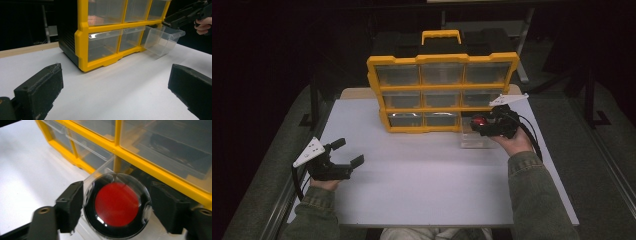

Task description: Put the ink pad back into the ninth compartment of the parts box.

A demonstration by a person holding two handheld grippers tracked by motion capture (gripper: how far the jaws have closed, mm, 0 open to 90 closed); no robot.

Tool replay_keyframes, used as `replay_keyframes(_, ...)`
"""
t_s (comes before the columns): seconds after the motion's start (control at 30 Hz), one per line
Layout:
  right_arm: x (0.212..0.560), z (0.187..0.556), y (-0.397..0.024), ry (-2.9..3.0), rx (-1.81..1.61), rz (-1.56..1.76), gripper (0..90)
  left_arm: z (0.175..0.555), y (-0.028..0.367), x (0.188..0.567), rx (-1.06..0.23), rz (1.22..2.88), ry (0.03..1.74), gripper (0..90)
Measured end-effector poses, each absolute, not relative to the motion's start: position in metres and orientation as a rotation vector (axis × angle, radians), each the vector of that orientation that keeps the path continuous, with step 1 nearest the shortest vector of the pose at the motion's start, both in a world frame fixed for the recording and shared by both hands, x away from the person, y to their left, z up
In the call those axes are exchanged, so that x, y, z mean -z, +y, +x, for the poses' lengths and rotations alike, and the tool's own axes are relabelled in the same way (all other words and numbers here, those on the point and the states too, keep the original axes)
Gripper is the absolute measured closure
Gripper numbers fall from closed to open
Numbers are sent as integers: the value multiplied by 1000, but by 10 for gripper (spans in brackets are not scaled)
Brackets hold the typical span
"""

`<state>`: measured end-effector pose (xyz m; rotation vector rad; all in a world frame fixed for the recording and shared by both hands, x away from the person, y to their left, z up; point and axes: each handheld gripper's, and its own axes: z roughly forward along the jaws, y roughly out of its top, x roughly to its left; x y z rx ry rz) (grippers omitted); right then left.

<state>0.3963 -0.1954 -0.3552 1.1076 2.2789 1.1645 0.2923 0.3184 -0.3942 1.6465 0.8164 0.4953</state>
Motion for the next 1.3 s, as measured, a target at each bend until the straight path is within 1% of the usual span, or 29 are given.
replay_keyframes(0.03,355,396,-196,2265,-1165,1120,149,292,318,394,-496,1648,815,0)
replay_keyframes(0.1,353,395,-197,2253,-1172,1121,126,292,318,394,-497,1649,813,0)
replay_keyframes(0.13,352,394,-199,2248,-1187,1117,73,292,318,394,-498,1649,814,0)
replay_keyframes(0.17,352,394,-199,2248,-1187,1117,73,292,318,394,-497,1648,814,0)
replay_keyframes(0.2,352,394,-200,2245,-1188,1119,26,292,318,394,-496,1646,817,0)
replay_keyframes(0.23,351,393,-201,2242,-1193,1120,0,292,318,394,-496,1645,818,0)
replay_keyframes(0.53,352,381,-216,2226,-1314,1139,0,291,318,395,-491,1652,815,0)
replay_keyframes(1.3,355,355,-241,2138,-1436,1134,0,292,318,396,-491,1654,821,0)
